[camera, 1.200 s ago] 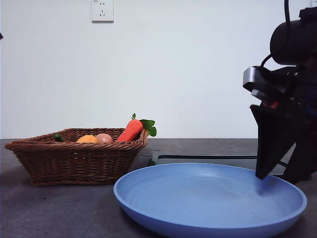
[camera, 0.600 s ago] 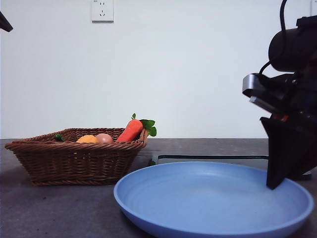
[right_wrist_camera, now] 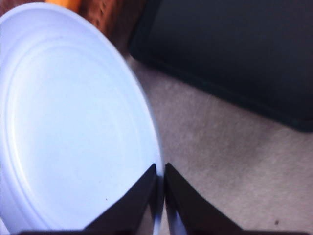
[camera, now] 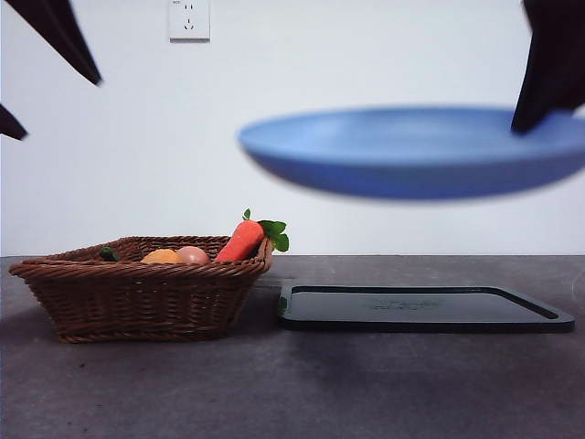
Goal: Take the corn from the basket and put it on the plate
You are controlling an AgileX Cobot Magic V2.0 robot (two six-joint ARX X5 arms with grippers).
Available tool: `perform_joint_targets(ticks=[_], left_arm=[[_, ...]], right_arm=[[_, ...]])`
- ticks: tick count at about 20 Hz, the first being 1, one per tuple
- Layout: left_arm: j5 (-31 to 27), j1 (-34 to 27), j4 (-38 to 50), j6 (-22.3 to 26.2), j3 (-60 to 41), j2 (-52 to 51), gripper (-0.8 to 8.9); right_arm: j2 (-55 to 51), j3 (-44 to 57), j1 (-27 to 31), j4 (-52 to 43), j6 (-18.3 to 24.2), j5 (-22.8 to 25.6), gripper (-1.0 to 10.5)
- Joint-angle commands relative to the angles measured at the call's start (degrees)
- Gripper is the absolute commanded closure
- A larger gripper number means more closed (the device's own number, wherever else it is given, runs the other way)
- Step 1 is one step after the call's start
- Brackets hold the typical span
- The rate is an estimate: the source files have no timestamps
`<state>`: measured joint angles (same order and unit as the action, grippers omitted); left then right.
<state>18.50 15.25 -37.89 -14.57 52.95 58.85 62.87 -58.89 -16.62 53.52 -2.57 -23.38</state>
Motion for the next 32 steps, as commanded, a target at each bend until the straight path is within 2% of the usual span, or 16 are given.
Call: perform_joint_targets(ticks=[1,5,10,16,18,22,23,27,30,32], left_arm=[[-4.9,3.3,0.2,0.0,4.7,7.3,3.85],[-11.6,7.7,0.2,0.4,11.9,20.6,3.85],[-14.5,10.8,-0.4,0.4,19.2,36.0,3.85],[-17.7,12.6,-1.4,0.1,20.3,44.5,3.85],[-17.8,12.9,-1.1,0.0,20.3,45.0,4.01],[-17.7,12.9,-1.7,-0.1,20.3,45.0,6.19],[-17.7,12.9,-1.7,-0.1,20.3,45.0,6.35],[-17.7,12.9,-2.1,-0.2,20.7,42.6,6.34],[-17.7,12.9,-1.7,-1.4,20.7,35.6,6.34],[-16.7,13.2,-1.8,-1.6,20.7,29.2,6.34]], right_arm=[[-1.9,-3.8,1.0,0.7,0.7,-0.2,9.4],[-5.0,-7.6,3.0,2.3,0.7,-0.2,9.4],[-7.6,-8.3,4.2,3.4,0.7,-0.2,9.4],[-7.6,-8.3,4.2,3.7,1.8,-0.2,9.4],[-7.6,-8.3,4.2,3.5,2.0,-0.2,9.4],[-7.6,-8.3,4.2,3.5,2.2,-0.2,9.4],[-7.6,-8.3,4.2,3.5,2.2,-0.2,9.4],[-7.5,-8.3,4.2,3.5,2.1,0.0,9.4],[-5.6,-8.3,4.2,3.6,1.5,5.5,9.4],[-1.4,-8.2,4.2,2.5,1.0,5.4,9.4]])
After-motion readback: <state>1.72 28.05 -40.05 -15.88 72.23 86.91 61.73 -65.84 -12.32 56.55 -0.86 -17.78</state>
